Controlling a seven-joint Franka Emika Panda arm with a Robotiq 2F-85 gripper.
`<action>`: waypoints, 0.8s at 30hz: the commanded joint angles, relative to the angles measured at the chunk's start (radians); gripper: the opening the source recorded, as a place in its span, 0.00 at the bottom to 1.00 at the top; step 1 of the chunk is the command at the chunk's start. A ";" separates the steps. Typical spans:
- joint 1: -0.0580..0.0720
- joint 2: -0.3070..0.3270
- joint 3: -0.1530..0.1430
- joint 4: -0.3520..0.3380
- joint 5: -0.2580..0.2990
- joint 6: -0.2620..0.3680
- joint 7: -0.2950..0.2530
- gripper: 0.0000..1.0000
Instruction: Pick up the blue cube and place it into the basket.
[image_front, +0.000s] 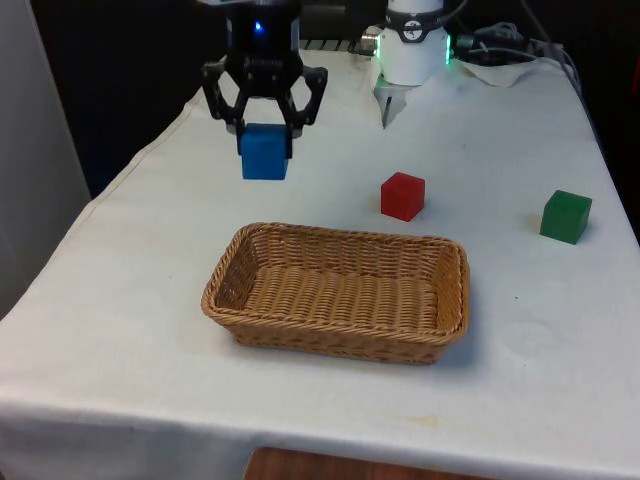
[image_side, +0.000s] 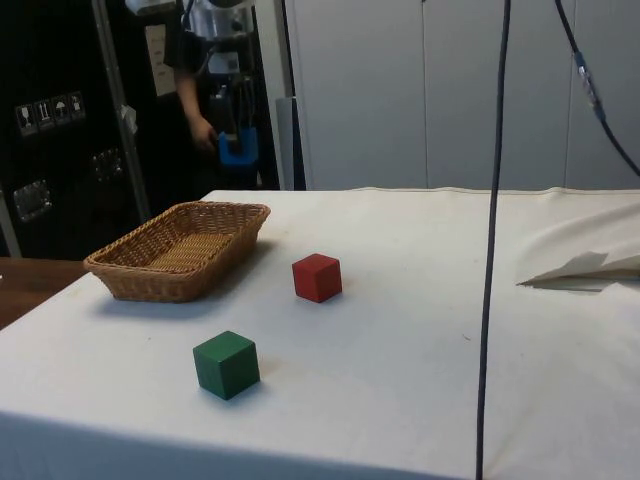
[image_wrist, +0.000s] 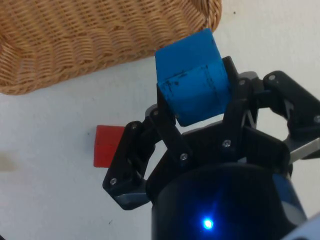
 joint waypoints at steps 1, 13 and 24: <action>-0.005 0.013 0.007 0.017 0.014 -0.014 -0.006 0.00; -0.003 0.075 0.019 0.091 0.050 -0.019 -0.003 0.00; -0.002 0.161 0.036 0.174 0.069 -0.015 0.009 0.00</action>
